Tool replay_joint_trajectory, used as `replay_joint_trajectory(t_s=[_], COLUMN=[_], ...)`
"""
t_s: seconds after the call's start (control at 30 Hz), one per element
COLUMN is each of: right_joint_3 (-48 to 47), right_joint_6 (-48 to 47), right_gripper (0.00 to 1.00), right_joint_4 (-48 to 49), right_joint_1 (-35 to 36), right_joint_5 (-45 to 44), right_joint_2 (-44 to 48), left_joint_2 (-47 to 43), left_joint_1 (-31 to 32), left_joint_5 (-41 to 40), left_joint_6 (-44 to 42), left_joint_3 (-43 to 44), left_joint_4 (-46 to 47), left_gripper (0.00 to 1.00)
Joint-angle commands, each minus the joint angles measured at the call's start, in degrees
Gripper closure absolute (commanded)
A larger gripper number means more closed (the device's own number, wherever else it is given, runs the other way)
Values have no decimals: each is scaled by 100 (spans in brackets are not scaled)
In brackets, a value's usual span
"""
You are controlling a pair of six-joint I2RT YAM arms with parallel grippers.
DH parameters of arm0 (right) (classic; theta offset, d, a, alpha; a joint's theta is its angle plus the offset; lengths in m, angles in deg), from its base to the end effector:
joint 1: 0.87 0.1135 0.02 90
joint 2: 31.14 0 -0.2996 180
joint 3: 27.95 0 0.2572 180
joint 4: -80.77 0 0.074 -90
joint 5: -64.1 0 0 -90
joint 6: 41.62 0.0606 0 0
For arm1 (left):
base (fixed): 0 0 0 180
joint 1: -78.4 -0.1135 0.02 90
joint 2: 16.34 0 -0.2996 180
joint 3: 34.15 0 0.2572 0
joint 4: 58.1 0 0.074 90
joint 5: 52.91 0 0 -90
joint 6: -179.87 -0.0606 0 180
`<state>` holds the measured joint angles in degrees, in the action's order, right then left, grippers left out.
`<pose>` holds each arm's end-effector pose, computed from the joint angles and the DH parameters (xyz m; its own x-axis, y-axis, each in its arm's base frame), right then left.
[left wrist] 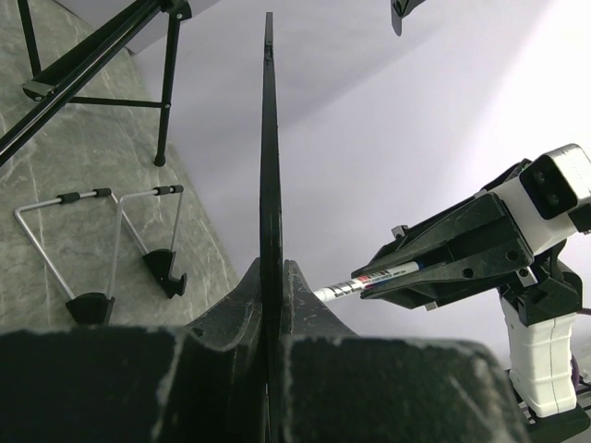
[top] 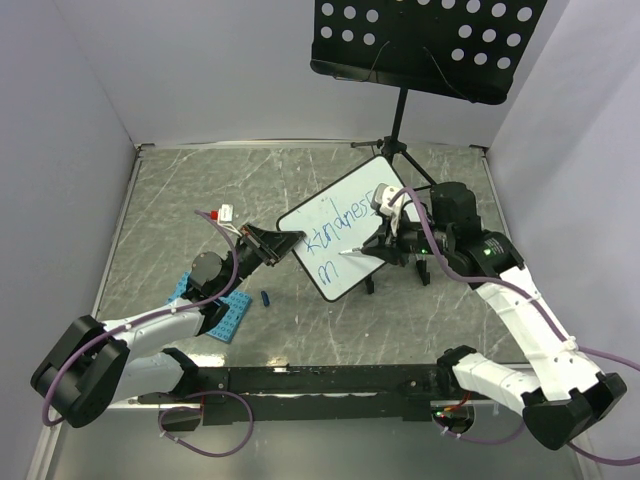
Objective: Write a sentence on the whiteboard
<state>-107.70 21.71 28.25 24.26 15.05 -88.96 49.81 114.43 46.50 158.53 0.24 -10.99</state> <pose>0.1661 0.1218 0.4022 -0.0385 -0.3925 -0.9189 -0.9499 0.2999 -0.0883 0.1936 -0.1530 0.2876 -0.5814 -0.7134 -0.3912 0.4570 0.1116 -0.8825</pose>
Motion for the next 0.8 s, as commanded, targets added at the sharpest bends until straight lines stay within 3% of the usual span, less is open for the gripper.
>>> replay_joint_trajectory(t_s=[0.0,0.33,0.77], right_joint_3=[17,-36,157], right_joint_6=[-66,-224,-514], right_gripper=[100,100,100], right_joint_4=[79,-193,-624], right_joint_1=[27,159,159], right_joint_5=[10,405,28], right_joint_2=[-71,-150,25], left_joint_2=[-173,-138,-173], left_joint_1=[-17,-8,-8], left_joint_5=[-1,-9,-44], left_joint_6=[288,235,191], left_joint_3=[221,274,265], left_joint_4=[1068,1051,1006], left_gripper=[99,99,99])
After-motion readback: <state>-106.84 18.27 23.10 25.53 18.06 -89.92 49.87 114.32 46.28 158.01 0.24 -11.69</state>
